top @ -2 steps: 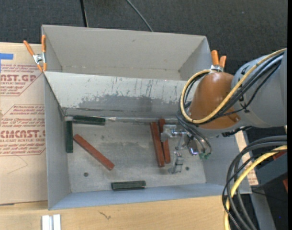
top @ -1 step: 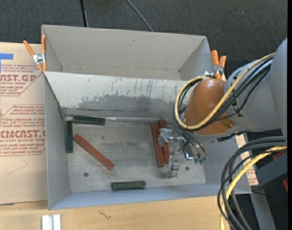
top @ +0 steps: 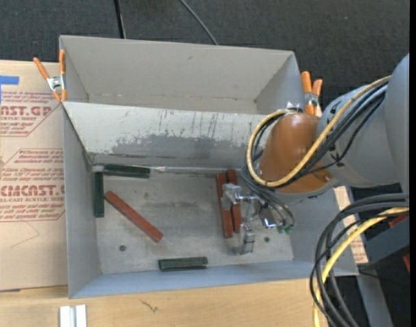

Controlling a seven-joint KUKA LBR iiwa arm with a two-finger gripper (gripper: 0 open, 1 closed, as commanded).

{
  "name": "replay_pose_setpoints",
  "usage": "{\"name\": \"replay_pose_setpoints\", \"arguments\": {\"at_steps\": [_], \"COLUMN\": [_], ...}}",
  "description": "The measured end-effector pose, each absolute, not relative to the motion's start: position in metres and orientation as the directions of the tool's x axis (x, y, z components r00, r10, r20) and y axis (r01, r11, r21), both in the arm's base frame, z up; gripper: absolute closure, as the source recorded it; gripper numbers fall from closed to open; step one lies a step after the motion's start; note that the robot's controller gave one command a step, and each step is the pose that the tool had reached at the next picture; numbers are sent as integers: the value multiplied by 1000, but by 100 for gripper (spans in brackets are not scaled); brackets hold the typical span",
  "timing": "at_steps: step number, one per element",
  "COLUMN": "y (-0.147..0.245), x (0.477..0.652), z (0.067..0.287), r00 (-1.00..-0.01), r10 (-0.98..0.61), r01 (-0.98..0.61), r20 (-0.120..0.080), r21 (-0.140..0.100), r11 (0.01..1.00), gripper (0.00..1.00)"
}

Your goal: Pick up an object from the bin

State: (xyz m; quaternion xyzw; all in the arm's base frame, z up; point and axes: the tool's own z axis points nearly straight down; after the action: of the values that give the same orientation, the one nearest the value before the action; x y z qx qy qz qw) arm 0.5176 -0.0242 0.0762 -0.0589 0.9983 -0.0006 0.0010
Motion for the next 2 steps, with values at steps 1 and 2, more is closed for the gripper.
{"name": "replay_pose_setpoints", "arguments": {"at_steps": [1,2], "y": [-63,-63], "x": [539,539], "z": [73,73], "r00": [-987,-987], "r10": [-158,-158], "r01": [-158,-158], "r20": [-1,-1], "r21": [1,1], "r11": [987,987], "gripper": [100,0]}}
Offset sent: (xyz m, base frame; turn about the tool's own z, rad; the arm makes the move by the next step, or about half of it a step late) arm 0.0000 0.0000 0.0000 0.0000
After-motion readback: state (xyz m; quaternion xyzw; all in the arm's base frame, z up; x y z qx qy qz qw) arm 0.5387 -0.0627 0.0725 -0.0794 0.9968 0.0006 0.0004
